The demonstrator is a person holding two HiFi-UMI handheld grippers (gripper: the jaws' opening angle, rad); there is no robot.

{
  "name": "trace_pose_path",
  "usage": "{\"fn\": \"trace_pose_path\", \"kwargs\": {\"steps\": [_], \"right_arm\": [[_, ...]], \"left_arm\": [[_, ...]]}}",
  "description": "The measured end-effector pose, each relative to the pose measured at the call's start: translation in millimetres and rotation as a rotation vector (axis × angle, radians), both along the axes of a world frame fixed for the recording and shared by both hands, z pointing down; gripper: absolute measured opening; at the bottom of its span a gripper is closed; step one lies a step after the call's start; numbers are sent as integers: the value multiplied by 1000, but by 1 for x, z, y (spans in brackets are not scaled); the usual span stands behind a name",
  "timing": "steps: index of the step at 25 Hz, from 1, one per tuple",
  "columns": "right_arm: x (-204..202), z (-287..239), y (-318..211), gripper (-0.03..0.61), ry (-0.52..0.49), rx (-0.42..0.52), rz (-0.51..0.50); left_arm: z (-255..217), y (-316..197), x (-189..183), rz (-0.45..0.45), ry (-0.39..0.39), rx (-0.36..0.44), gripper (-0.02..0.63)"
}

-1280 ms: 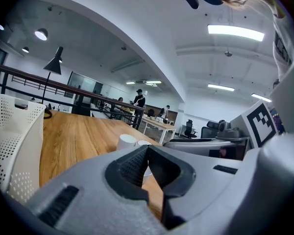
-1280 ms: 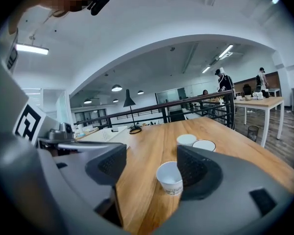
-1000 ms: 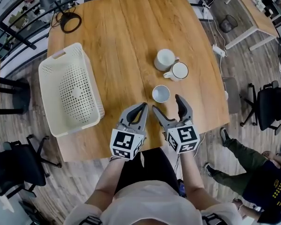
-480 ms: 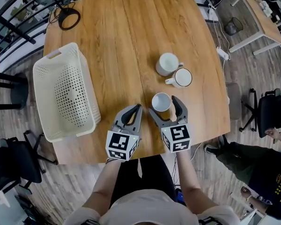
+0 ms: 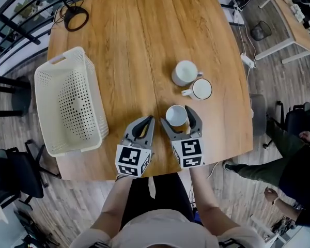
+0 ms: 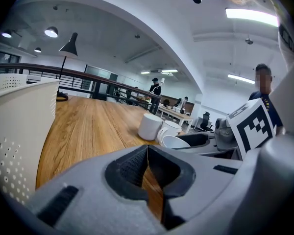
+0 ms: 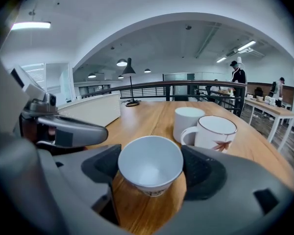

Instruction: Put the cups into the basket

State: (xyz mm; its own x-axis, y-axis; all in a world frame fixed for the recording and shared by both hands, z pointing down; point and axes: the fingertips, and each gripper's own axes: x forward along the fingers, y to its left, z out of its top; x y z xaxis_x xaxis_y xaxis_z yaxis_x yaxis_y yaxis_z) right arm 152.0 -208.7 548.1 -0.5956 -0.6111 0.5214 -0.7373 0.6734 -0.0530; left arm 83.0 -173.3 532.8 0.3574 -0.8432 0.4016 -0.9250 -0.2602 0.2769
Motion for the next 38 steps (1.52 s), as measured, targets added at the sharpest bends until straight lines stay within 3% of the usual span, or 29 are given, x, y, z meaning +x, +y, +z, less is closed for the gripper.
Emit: {"fn": "trace_pose_path", "kwargs": {"steps": [15, 26, 33, 38], "right_arm": [[-3, -19, -4, 387, -8, 33, -29], [-7, -77, -6, 387, -24, 95, -42], [-35, -124, -2, 385, -54, 122, -117], [-83, -155, 8, 385, -108, 131, -237]], "left_arm": [[-21, 4, 6, -48, 23, 47, 9], [-71, -6, -4, -108, 40, 107, 11], [-112, 1, -20, -141, 30, 159, 11], [-133, 13, -57, -225, 7, 175, 9]]}}
